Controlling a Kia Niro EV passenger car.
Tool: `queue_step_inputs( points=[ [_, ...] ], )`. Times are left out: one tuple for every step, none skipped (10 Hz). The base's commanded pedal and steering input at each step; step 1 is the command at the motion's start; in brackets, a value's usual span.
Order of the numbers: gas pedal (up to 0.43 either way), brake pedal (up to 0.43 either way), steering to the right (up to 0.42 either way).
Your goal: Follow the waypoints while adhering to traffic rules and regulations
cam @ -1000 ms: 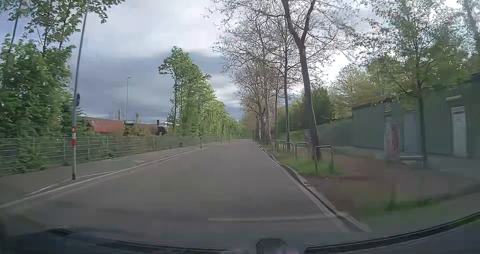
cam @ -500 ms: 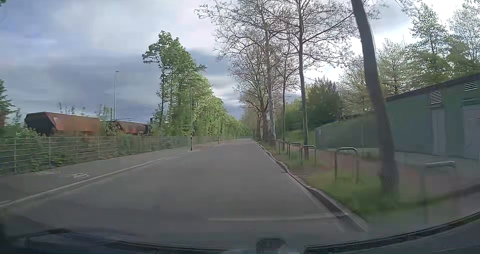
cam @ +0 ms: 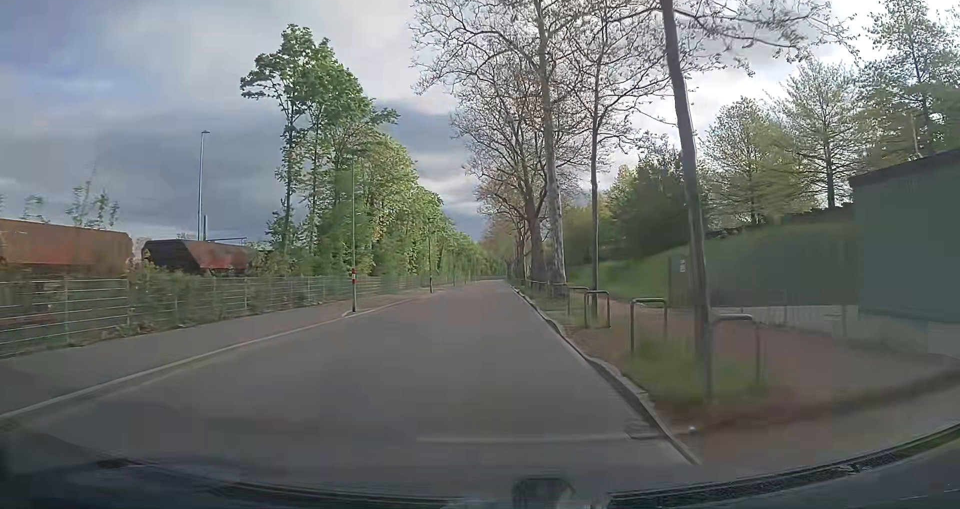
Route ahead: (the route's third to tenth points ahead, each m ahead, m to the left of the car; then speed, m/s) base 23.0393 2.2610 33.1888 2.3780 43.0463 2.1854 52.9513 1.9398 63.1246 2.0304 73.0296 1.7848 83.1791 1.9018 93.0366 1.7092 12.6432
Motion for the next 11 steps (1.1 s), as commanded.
queue_step_inputs(
  points=[
    [0.087, 0.0, -0.001],
    [0.087, 0.0, 0.0],
    [0.087, 0.0, -0.001],
    [0.087, 0.0, -0.001],
    [0.087, 0.0, -0.001],
    [0.087, 0.0, -0.001],
    [0.087, 0.0, 0.0],
    [0.079, 0.0, -0.001],
    [0.079, 0.0, 0.0],
    [0.067, 0.0, 0.0],
    [0.067, 0.0, 0.0]
  ],
)
